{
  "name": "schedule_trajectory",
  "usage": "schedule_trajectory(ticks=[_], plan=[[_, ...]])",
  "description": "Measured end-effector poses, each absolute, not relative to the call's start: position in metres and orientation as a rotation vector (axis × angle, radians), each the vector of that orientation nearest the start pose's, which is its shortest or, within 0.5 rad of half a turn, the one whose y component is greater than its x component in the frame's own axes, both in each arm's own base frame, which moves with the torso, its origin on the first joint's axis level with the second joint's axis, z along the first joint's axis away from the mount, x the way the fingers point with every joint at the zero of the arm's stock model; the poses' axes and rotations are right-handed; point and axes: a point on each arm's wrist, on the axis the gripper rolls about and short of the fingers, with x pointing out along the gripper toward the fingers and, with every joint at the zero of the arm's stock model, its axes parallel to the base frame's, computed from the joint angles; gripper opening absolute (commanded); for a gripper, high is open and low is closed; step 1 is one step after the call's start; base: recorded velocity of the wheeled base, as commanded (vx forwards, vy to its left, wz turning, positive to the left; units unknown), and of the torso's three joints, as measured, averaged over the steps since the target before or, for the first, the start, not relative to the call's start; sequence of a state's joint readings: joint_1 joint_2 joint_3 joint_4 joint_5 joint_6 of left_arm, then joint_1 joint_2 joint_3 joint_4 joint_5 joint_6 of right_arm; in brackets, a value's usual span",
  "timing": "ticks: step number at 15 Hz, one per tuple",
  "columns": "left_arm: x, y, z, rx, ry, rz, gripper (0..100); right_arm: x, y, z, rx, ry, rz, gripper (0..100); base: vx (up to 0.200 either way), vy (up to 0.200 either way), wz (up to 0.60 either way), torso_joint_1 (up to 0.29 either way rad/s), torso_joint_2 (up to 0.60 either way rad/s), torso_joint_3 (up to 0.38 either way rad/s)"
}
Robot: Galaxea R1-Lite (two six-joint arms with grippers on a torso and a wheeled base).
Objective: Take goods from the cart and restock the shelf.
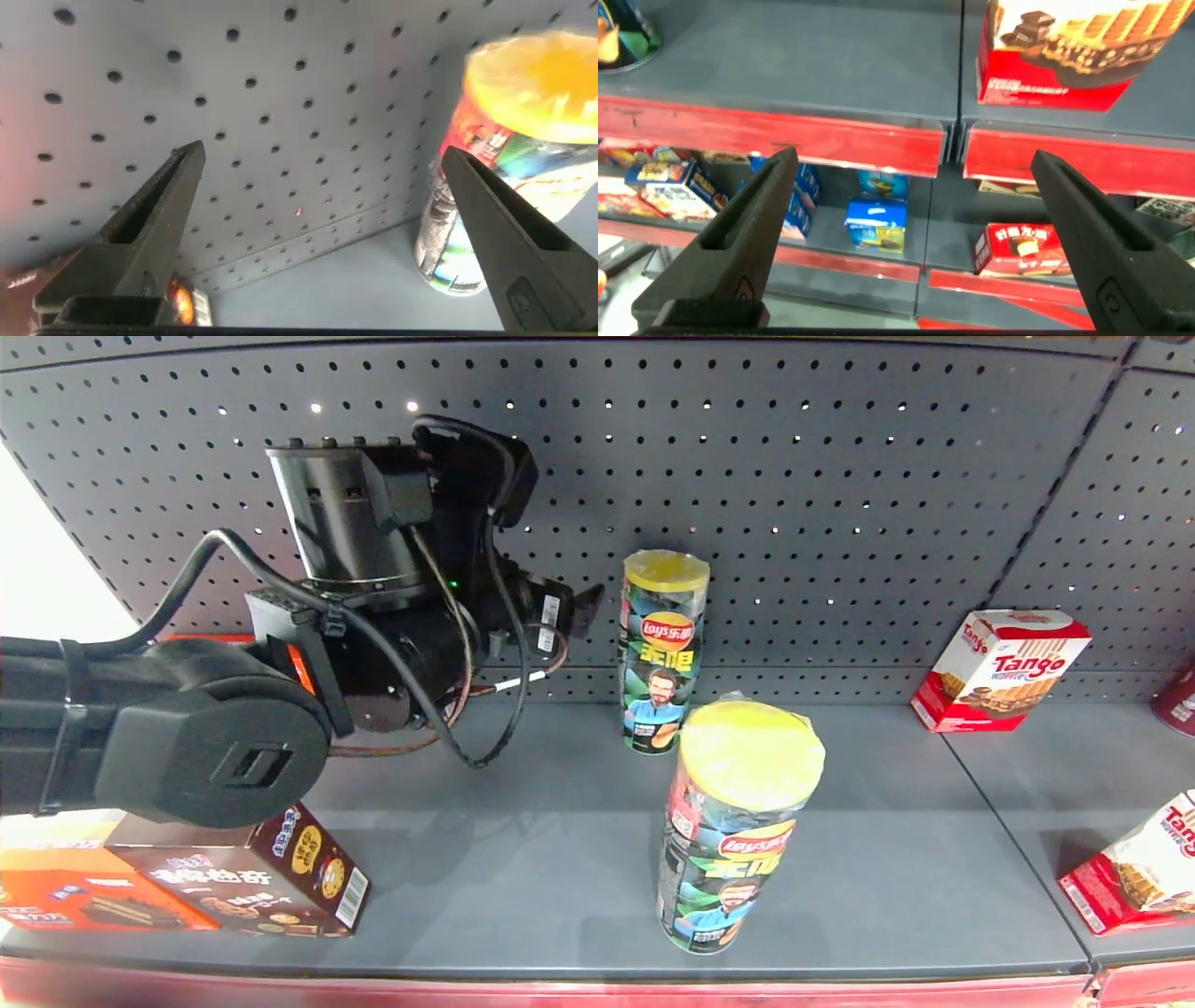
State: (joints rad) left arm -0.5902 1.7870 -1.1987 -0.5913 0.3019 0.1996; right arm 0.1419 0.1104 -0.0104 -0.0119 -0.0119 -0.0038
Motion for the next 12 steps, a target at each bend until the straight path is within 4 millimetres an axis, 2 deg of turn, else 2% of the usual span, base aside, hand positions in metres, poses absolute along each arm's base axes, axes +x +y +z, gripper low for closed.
schedule_trajectory(ticks=[1, 3, 6, 9, 12], plan=[[0.296, -0.19, 0.252, 0.199, -0.027, -0.287, 100, -0.016, -0.002, 0.096, 0.008, 0.054, 0.131, 100, 0.0, 0.0, 0.0, 0.0, 0.0, 0.0], [0.293, -0.188, 0.236, 0.204, -0.02, -0.29, 100, -0.014, -0.002, 0.138, 0.052, 0.016, 0.147, 100, 0.0, 0.0, 0.0, 0.0, 0.0, 0.0], [0.286, -0.19, 0.222, 0.217, -0.008, -0.306, 100, 0.011, 0.003, 0.192, 0.033, 0.055, 0.213, 100, 0.0, 0.0, 0.0, 0.0, 0.0, 0.0], [0.287, -0.19, 0.225, 0.207, -0.028, -0.3, 100, 0.059, 0.018, 0.215, -0.047, 0.14, 0.324, 100, 0.0, 0.0, 0.0, 0.0, 0.0, 0.0], [0.288, -0.189, 0.228, 0.2, -0.042, -0.29, 100, 0.111, 0.05, 0.222, -0.103, 0.222, 0.469, 100, 0.0, 0.0, 0.0, 0.0, 0.0, 0.0]])
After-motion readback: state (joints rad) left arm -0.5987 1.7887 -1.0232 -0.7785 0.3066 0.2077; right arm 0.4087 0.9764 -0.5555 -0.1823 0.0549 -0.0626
